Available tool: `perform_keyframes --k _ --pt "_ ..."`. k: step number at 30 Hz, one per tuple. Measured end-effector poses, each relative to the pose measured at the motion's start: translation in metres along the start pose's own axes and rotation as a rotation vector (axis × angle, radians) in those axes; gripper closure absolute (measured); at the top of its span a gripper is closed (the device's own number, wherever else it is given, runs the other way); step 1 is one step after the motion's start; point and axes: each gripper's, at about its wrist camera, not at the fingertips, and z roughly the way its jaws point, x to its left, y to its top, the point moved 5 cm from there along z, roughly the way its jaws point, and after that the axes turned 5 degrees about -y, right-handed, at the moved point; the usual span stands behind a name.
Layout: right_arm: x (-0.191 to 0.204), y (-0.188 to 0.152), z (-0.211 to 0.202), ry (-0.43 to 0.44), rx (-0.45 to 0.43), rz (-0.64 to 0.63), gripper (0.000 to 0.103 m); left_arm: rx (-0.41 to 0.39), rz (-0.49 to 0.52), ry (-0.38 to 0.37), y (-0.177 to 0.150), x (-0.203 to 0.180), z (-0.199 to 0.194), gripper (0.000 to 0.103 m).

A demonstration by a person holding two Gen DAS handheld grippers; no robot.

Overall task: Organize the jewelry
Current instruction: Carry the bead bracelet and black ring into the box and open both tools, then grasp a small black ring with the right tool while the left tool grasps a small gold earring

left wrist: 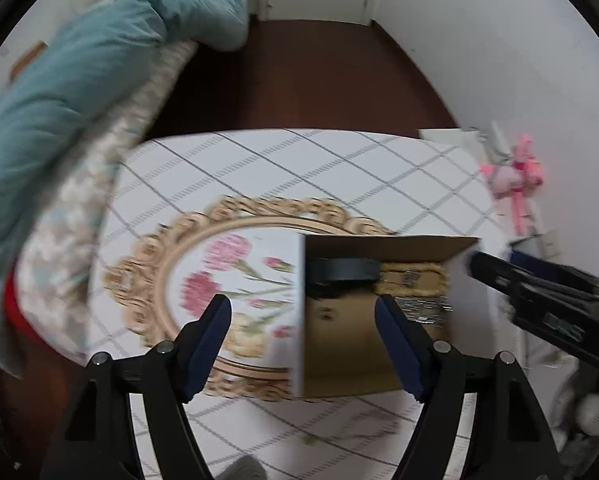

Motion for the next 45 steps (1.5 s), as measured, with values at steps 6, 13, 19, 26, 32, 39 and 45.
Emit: perform_keyframes --k 6,13,19,26,32,39,45 --pt "-0.007 -0.031 -0.010 -0.193 -0.044 -0.054 0.003 -0.055 0.002 0.087 -0.013 0.016 0.005 0.004" --pt "-0.005 -0.065 -0.006 -0.270 -0.049 -0.080 0.000 -0.048 0.020 0.120 -0.035 0.017 0.016 0.000" --pt "-0.008 -0.076 -0.015 -0.269 -0.075 -0.041 0.000 -0.069 -0.004 0.099 -0.045 0.015 0.007 0.000" --pt "-0.010 -0.089 -0.052 -0.278 -0.148 -0.026 0.000 -0.149 -0.001 0.081 -0.055 0.004 -0.030 0.000" --pt "-0.011 -0.099 -0.097 -0.295 -0.236 -0.011 0.000 -0.220 0.015 0.081 -0.064 -0.003 -0.067 0.000" --pt "-0.007 -0.112 -0.149 -0.295 -0.332 0.005 0.000 -0.278 0.011 0.055 -0.074 -0.006 -0.105 0.000" --pt "-0.001 -0.121 -0.181 -0.283 -0.386 0.017 0.000 -0.306 0.008 0.032 -0.081 -0.008 -0.128 0.000"
